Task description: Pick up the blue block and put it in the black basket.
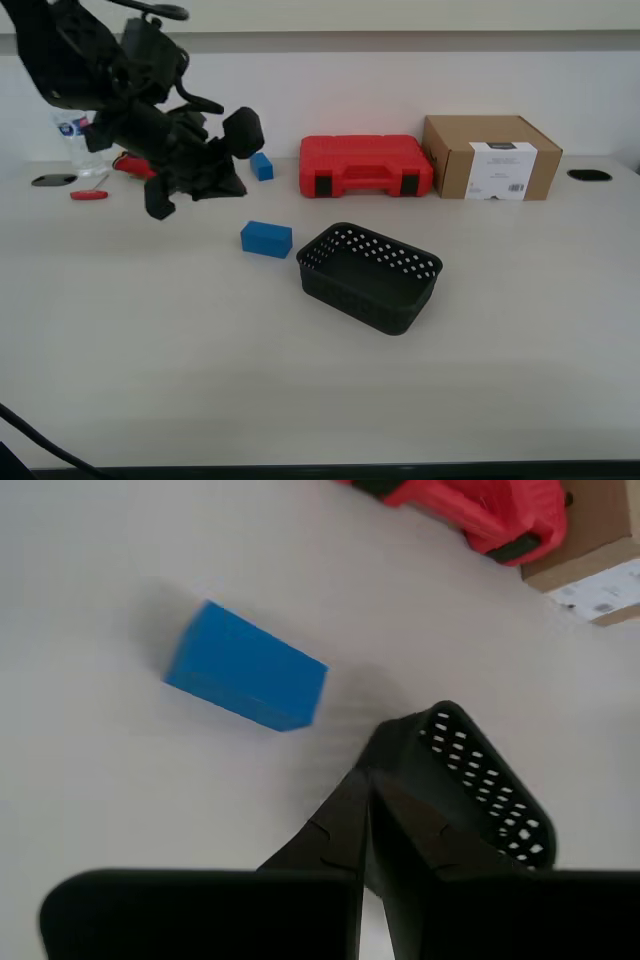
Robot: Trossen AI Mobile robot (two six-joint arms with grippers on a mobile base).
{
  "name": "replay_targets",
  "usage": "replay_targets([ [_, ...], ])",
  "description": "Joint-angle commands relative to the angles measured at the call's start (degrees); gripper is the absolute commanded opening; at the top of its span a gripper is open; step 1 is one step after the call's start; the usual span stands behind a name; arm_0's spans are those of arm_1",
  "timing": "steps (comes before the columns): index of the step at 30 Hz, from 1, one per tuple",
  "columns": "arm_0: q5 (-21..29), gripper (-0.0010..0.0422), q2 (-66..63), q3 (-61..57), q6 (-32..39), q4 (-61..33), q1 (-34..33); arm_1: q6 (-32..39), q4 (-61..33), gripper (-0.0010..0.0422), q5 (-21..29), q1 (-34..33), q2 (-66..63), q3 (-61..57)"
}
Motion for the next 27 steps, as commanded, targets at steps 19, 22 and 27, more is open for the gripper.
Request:
replay_targets([
  [19, 0.02, 0.0, 0.0, 0.11, 0.0, 0.15, 0.02, 87.76, -30.99, 0.0, -14.86, -7.76, 11.23, 21.88],
  [22, 0.02, 0.0, 0.0, 0.11, 0.0, 0.15, 0.02, 89.09, -30.77, 0.0, -17.49, -7.85, 11.23, 22.56],
  [27, 0.02, 0.0, 0.0, 0.11, 0.0, 0.15, 0.02, 86.86, -30.84, 0.0019, -18.88, -7.82, 11.23, 23.28],
])
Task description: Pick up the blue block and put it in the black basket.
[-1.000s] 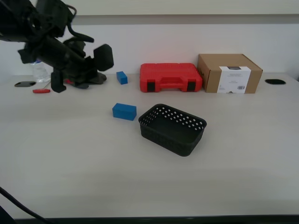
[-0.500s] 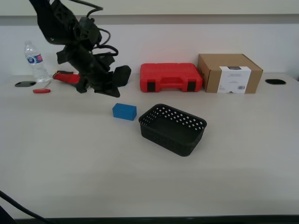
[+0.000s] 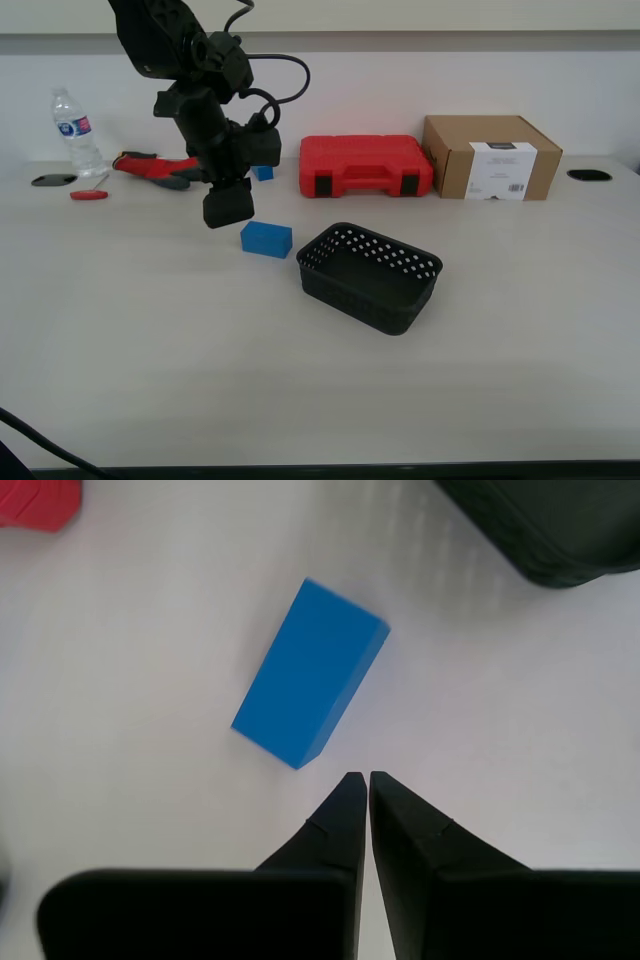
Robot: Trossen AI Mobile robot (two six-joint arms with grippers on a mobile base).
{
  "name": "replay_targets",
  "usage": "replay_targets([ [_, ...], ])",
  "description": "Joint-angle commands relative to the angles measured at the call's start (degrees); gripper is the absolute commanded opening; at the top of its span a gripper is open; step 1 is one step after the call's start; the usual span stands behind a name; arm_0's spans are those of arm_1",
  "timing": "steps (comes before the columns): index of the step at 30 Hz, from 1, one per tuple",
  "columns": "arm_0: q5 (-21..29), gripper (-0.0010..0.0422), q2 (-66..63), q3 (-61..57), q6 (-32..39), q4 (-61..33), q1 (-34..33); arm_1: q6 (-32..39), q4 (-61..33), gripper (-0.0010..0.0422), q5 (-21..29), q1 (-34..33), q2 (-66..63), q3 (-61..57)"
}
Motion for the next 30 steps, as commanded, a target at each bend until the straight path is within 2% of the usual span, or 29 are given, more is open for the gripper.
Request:
replay_targets([
  [1, 0.02, 0.0, 0.02, 0.11, 0.0, 0.15, -0.02, -2.27, -0.04, 0.0034, 0.17, -0.17, 0.02, 0.46],
  [4, 0.02, 0.0, 0.02, 0.11, 0.0, 0.15, -0.02, -4.59, -0.02, 0.0092, 0.13, -0.42, 0.02, 0.87],
  [8, 0.0, 0.0, 0.02, 0.11, 0.0, 0.15, 0.0, -4.72, 0.37, 0.0222, 2.16, -0.46, 0.96, 1.18],
  [11, 0.02, 0.0, 0.02, 0.11, 0.0, 0.07, -0.02, -3.52, -1.38, 0.0335, 0.2, -0.83, 5.81, 4.09],
  [13, 0.0, 0.0, 0.02, 0.11, 0.0, 0.07, 0.0, -3.5, -1.99, 0.0399, -3.54, -1.6, 10.73, 7.91],
  [14, 0.02, 0.0, 0.02, 0.11, 0.0, 0.04, 0.0, -3.34, -2.51, 0.0414, -5.14, -1.97, 13.2, 10.14],
  [18, 0.02, 0.0, 0.02, 0.11, 0.0, 0.07, 0.0, -3.34, -12.66, 0.0306, -7.26, -2.84, 22.93, 23.93],
  [21, 0.02, 0.0, 0.02, 0.11, 0.0, 0.07, 0.0, -9.49, -15.96, 0.0186, -6.71, -2.84, 26.73, 30.77],
  [26, 0.0, 0.0, 0.02, 0.11, 0.0, 0.09, 0.0, -8.31, -21.59, -0.0009, -4.17, -2.89, 27.19, 34.01],
  [28, 0.0, 0.0, 0.02, 0.11, 0.0, 0.09, -0.02, -8.26, -22.12, 0.0018, -3.5, -2.89, 27.17, 33.62],
  [30, 0.0, 0.0, 0.02, 0.11, 0.0, 0.09, 0.0, -7.85, -22.14, 0.0023, -3.5, -2.95, 27.17, 33.05],
])
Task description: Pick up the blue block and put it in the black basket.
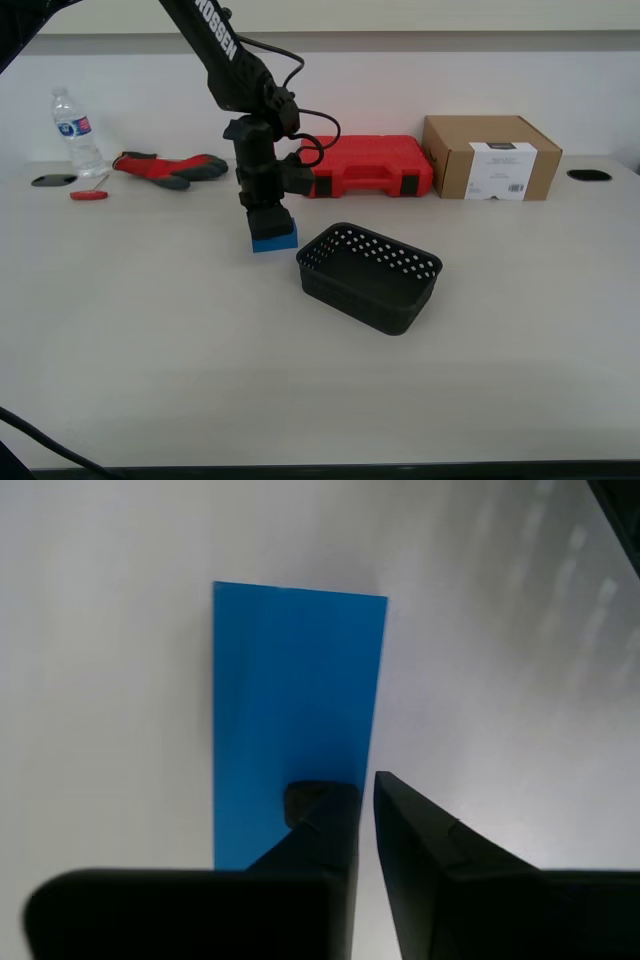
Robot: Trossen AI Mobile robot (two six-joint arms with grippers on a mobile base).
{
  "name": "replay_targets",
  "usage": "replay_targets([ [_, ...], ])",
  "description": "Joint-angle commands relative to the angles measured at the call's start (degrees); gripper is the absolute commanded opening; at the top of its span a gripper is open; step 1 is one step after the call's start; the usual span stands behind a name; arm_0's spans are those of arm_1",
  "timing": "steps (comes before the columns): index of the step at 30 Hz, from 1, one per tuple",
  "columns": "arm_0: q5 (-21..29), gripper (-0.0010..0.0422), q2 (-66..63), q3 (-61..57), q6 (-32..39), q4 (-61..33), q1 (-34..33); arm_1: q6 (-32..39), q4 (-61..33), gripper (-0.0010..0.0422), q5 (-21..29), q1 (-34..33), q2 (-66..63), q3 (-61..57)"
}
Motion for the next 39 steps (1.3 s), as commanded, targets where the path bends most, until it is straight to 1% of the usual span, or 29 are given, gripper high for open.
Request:
replay_targets([
  [1, 0.0, 0.0, 0.02, 0.11, 0.0, 0.2, 0.02, 0.61, -0.79, 0.0009, 0.79, -0.15, 0.39, -0.96],
  [2, 0.02, 0.0, 0.02, 0.11, 0.0, 0.2, 0.02, 0.55, -1.36, -0.0006, 0.9, -0.15, 0.17, -0.96],
  [3, 0.0, 0.0, 0.02, 0.11, 0.0, 0.2, 0.0, 0.59, -2.03, 0.0002, 1.46, -0.15, -0.02, -0.96],
  [5, 0.02, 0.0, 0.02, 0.11, 0.0, 0.2, 0.02, 0.7, -2.82, -0.0004, 2.54, -0.15, -0.79, -1.01],
  [6, 0.0, 0.0, 0.02, 0.11, 0.0, 0.2, 0.02, 0.7, -3.06, 0.0, 2.95, -0.15, -1.44, -1.03],
  [11, 0.0, 0.0, 0.02, 0.11, 0.0, 0.2, 0.02, 1.05, -2.71, 0.0001, 2.95, -0.13, -5.86, -1.03],
  [20, 0.0, 0.0, 0.02, 0.11, 0.0, 0.2, 0.02, 1.07, -3.02, -0.0001, 2.8, -0.28, -6.27, -1.03],
  [22, 0.0, 0.0, 0.02, 0.11, 0.0, 0.22, 0.02, 1.05, -2.97, 0.0, 3.54, -0.26, -6.12, -1.05],
  [24, 0.0, 0.0, 0.02, 0.11, 0.0, 0.22, 0.0, 1.05, -1.18, 0.0, 4.26, -0.26, -6.12, -1.75],
  [26, 0.0, 0.0, 0.02, 0.11, 0.0, 0.2, 0.02, 1.18, 1.88, 0.0, 3.96, -0.26, -6.12, -2.69],
  [29, 0.0, 0.0, 0.02, 0.11, 0.0, 0.2, 0.02, 0.31, 3.96, 0.0004, 2.38, -0.26, -6.12, -2.71],
  [32, 0.02, 0.0, 0.02, 0.11, 0.0, 0.2, 0.0, -1.6, 4.85, 0.0036, 1.18, -0.15, -6.12, -2.71],
  [34, 0.0, 0.0, 0.02, 0.11, 0.0, 0.2, 0.0, -4.83, 3.72, 0.008, 1.25, 0.09, -6.12, -2.71],
  [36, 0.0, 0.0, 0.02, 0.11, 0.0, 0.2, 0.02, -5.73, 1.95, 0.0143, 3.34, 0.15, -6.12, -2.86],
  [38, 0.0, 0.0, 0.02, 0.11, 0.0, 0.2, 0.02, -5.38, 3.8, 0.0215, 4.79, 0.22, -4.94, -3.13],
  [39, 0.02, 0.0, 0.02, 0.11, 0.0, 0.31, 0.0, -5.33, 4.55, 0.0253, 4.39, 0.2, -3.89, -2.89],
])
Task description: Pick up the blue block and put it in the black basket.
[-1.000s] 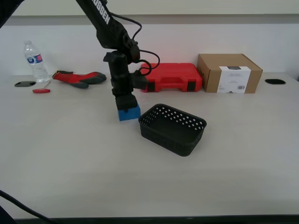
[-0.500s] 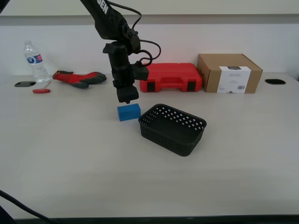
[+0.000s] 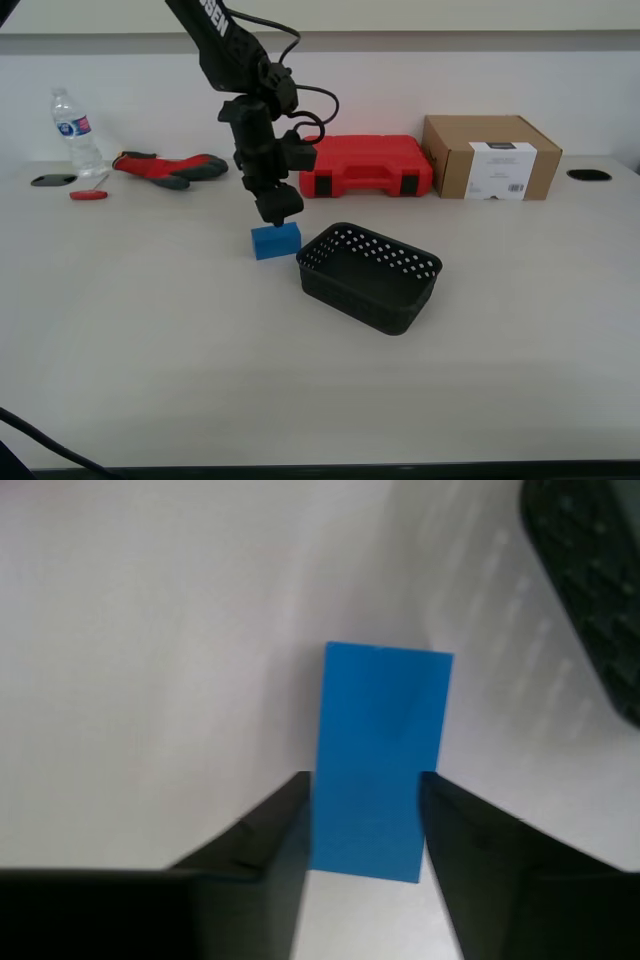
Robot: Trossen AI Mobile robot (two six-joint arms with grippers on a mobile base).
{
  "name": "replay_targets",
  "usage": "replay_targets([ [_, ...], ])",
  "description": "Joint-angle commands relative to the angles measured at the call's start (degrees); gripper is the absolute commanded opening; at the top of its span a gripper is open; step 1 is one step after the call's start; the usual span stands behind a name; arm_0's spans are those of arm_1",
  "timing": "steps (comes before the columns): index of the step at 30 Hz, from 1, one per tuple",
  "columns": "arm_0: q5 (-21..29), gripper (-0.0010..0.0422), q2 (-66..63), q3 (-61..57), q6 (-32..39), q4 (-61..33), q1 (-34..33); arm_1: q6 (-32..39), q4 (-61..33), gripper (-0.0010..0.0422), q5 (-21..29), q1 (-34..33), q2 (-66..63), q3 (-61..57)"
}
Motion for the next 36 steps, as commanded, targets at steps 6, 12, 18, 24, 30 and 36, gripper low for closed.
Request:
replay_targets([
  [6, 0.0, 0.0, 0.02, 0.11, 0.0, 0.26, 0.04, -0.55, -1.55, 0.0372, -7.41, 0.0, 12.35, 6.73],
  [12, -0.02, 0.0, 0.04, 0.11, 0.0, 0.07, 0.09, -0.35, -6.03, 0.0068, -1.77, 0.46, 2.97, 6.75],
  [18, 0.04, 0.0, 0.04, 0.11, 0.0, 0.09, 0.09, -1.44, -15.02, -0.0003, 8.35, -0.07, -9.94, 6.49],
  [24, 0.0, 0.0, 0.04, 0.11, 0.0, -0.2, 0.09, -1.57, -15.02, -0.0002, 11.08, -9.94, -10.56, 5.09],
  [30, 0.0, 0.0, 0.04, 0.11, 0.0, -0.11, 0.09, 0.09, -13.88, -0.0001, 3.5, -17.94, -1.53, 4.63],
  [36, 0.0, 0.0, 0.04, 0.11, 0.0, -0.15, 0.09, -2.97, -12.44, 0.0, 5.09, -19.12, -0.5, 4.5],
])
